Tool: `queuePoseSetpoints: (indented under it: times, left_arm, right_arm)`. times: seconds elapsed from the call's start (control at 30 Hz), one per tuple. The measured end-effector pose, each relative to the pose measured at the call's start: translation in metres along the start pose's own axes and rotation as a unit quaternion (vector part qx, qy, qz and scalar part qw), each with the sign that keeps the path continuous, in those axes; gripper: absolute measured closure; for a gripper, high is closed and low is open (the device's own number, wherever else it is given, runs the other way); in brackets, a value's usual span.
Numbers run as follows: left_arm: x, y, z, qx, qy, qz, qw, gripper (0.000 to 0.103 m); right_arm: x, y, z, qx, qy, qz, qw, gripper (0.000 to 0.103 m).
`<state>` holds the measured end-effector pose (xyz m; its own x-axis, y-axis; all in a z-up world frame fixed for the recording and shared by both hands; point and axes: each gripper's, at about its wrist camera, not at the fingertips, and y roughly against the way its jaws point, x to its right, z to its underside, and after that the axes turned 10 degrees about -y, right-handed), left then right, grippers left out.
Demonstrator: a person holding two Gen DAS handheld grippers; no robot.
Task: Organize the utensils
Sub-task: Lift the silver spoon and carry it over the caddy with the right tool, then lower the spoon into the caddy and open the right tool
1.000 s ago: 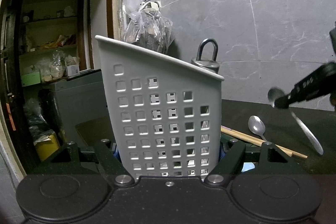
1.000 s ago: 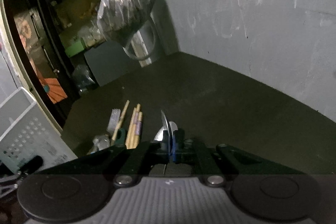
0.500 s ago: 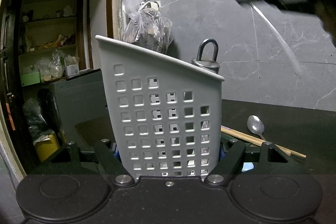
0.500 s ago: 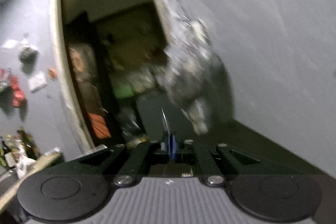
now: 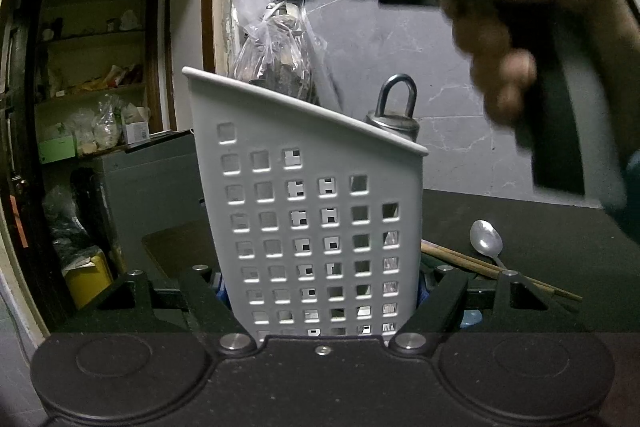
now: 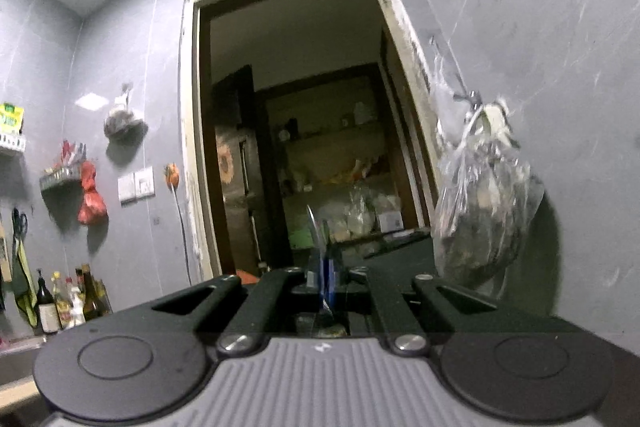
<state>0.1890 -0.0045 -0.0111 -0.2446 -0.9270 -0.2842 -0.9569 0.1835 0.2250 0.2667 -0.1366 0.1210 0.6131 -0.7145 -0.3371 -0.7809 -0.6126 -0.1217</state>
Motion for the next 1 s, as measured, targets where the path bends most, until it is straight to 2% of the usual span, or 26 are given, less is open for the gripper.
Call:
queuePoseSetpoints:
  times: [0.2,0.43,1.0]
  left_arm:
    - [0.000,0.000,0.001,0.000,0.000,-0.001,1.0000,0.026]
    - [0.000,0.000,0.001,0.000,0.000,-0.001,1.0000,0.026]
    - [0.001,0.002,-0.001,-0.002,-0.001,-0.005,1.0000,0.026]
  right_arm:
    - [-0.001,-0.002,0.039,-0.043,0.025,0.015,0.999,0.100]
    - [0.009,0.009,0.067,-0.077,0.019,0.025,0.997,0.100]
    - [0.017,0.023,0.073,-0.087,0.012,0.036,0.996,0.099]
